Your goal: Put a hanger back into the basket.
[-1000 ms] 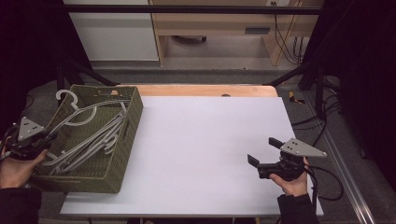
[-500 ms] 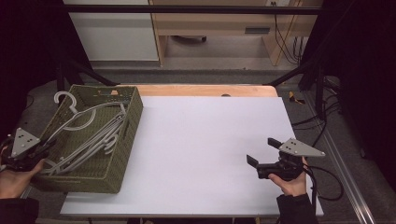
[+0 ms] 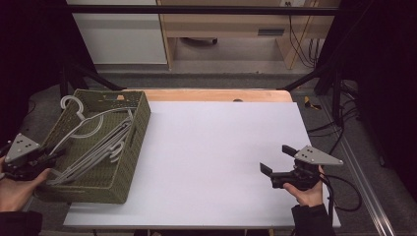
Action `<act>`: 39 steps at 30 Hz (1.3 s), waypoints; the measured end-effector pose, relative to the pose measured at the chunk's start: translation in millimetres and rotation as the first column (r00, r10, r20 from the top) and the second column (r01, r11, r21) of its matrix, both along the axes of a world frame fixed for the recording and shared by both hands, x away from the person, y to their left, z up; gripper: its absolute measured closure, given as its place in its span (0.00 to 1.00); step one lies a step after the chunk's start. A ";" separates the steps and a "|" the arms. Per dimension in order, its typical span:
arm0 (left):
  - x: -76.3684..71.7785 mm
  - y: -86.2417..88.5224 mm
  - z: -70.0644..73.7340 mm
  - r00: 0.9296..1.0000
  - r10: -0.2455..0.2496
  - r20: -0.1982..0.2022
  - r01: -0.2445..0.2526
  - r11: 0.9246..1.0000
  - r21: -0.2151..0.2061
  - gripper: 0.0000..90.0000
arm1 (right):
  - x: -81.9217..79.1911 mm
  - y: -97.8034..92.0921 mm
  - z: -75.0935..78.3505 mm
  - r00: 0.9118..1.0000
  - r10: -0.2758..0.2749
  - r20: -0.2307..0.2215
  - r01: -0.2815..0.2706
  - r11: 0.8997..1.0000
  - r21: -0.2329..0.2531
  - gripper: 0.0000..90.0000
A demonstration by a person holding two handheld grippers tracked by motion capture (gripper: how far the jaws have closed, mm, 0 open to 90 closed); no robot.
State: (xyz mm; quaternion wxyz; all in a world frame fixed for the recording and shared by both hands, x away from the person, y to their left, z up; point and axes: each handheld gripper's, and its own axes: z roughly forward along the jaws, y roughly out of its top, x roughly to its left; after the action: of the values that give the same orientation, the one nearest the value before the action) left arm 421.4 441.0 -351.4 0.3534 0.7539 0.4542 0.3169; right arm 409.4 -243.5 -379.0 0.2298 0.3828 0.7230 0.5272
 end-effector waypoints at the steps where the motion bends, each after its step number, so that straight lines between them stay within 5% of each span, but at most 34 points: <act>1: -0.1 4.3 0.9 0.999 -0.034 0.006 0.035 0.994 -0.100 0.85 | 0.0 -0.1 0.0 1.000 0.000 0.000 0.000 1.000 0.000 0.02; 2: 0.3 7.3 2.8 0.997 -0.074 -0.001 0.072 0.980 -0.187 0.86 | -0.1 0.0 0.0 1.000 0.000 0.001 0.000 1.000 -0.001 0.02; 3: 1.0 4.7 4.1 0.998 -0.060 -0.015 0.056 0.985 -0.161 0.86 | -0.4 0.1 0.3 1.000 0.002 0.000 -0.002 1.000 0.001 0.02; 4: 2.3 0.8 5.2 0.999 -0.035 -0.028 0.032 0.996 -0.087 0.86 | -0.4 0.0 0.3 1.000 0.003 0.002 -0.003 1.000 0.000 0.02; 8: 3.7 -0.5 9.1 0.998 -0.048 -0.051 0.043 0.994 -0.096 0.86 | -1.0 0.3 1.2 1.000 0.004 0.007 -0.004 1.000 0.000 0.02; 11: 1.3 -6.2 13.0 0.999 -0.044 -0.032 0.044 0.999 0.001 0.88 | -0.9 -0.7 1.1 1.000 -0.002 0.004 0.002 1.000 0.003 0.02; 12: 1.4 -9.1 15.1 1.000 -0.023 -0.004 0.023 0.998 0.064 0.88 | -0.8 -0.8 0.9 1.000 -0.002 0.004 0.001 1.000 0.002 0.02; 17: 7.8 -14.1 22.4 0.997 -0.018 0.073 0.002 0.978 0.211 0.90 | -0.5 -0.1 0.6 1.000 0.006 0.005 -0.006 1.000 -0.005 0.02; 20: 14.8 -9.9 16.2 0.991 -0.056 0.122 0.017 0.954 0.301 0.91 | -0.6 0.2 0.5 1.000 0.004 0.003 -0.004 1.000 -0.003 0.02; 26: 9.5 8.8 -2.9 0.976 -0.089 0.197 0.030 0.959 0.283 0.91 | -0.9 -0.4 1.0 1.000 0.001 0.006 -0.001 1.000 0.003 0.02; 32: 11.8 0.4 3.8 0.978 -0.118 0.174 0.064 0.955 0.289 0.90 | -0.4 2.5 0.3 1.000 0.008 0.001 -0.008 1.000 0.000 0.02; 35: 17.7 1.1 6.4 0.978 -0.112 0.178 0.046 0.939 0.340 0.91 | 0.2 1.7 -0.5 1.000 0.008 0.001 -0.008 1.000 -0.002 0.02; 37: 24.8 4.8 5.4 0.982 -0.093 0.167 0.032 0.940 0.340 0.91 | 0.8 2.3 -1.3 1.000 0.006 -0.003 -0.006 1.000 -0.004 0.02; 39: 29.6 13.5 -3.1 0.987 -0.063 0.146 0.016 0.954 0.301 0.91 | 0.5 2.8 -1.2 1.000 0.009 -0.003 -0.009 1.000 -0.005 0.02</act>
State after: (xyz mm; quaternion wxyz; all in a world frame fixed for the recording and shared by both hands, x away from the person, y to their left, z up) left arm 451.0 454.5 -354.5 0.2758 0.7809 0.3572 0.4320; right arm 409.9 -240.7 -380.1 0.2274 0.3798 0.7263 0.5259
